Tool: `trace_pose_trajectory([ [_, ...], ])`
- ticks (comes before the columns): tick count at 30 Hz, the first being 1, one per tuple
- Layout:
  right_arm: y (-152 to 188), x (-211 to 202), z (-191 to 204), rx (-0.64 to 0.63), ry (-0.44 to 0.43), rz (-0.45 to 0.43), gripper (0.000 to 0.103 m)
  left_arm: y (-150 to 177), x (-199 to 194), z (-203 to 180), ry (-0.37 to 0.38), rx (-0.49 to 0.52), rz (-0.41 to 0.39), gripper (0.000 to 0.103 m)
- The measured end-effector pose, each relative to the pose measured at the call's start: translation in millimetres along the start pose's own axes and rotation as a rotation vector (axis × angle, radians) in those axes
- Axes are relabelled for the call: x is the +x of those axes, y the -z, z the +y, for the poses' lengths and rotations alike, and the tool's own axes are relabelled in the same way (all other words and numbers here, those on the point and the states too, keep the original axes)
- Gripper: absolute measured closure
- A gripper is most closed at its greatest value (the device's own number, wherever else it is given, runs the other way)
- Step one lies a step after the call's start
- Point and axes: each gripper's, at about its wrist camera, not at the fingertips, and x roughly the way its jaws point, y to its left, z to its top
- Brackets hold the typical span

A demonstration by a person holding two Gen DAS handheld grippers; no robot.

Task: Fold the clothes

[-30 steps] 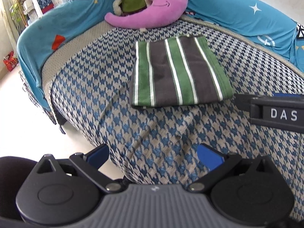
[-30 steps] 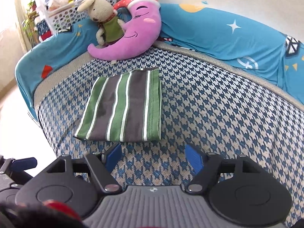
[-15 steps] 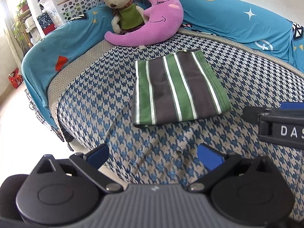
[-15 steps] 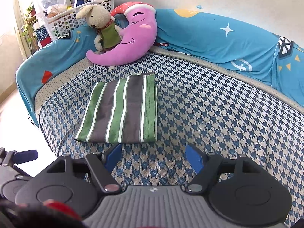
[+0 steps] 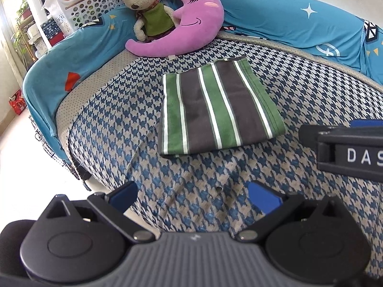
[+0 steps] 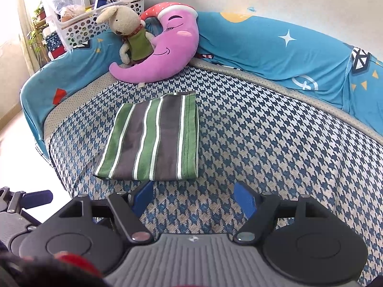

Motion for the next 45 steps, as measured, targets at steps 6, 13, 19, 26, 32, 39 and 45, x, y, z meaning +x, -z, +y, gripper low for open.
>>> trace_pose_trajectory([
  [6, 1.1, 0.1, -0.9, 0.002, 0.0, -0.001, 0.028, -0.7, 0.3, -0.1, 0.001, -0.004, 0.003, 0.0],
  [13, 1.0, 0.3, 1.7, -0.004, 0.0, -0.002, 0.028, -1.4, 0.6, 0.2, -0.003, -0.009, 0.007, 0.0],
  [19, 1.5, -0.5, 2.7, -0.003, 0.0, -0.003, 0.028, -0.5, -0.3, -1.5, -0.006, -0.008, 0.005, 0.0],
  [26, 1.5, -0.6, 3.9, -0.005, 0.001, -0.003, 0.028, -0.6, -0.8, -1.8, -0.005, -0.005, 0.004, 0.0],
  [32, 1.1, -0.7, 4.5, -0.005, 0.0, -0.003, 0.028, -0.2, -1.4, -1.8, -0.01, -0.005, 0.002, 0.0],
  [39, 2.1, -0.3, 4.6, -0.007, -0.001, -0.003, 0.028, -0.5, -2.2, -1.3, -0.014, -0.007, -0.001, 0.0],
  [45, 3.0, 0.0, 5.4, -0.01, -0.001, -0.002, 0.028, -1.1, -2.5, -0.5, -0.015, -0.008, -0.002, 0.0],
])
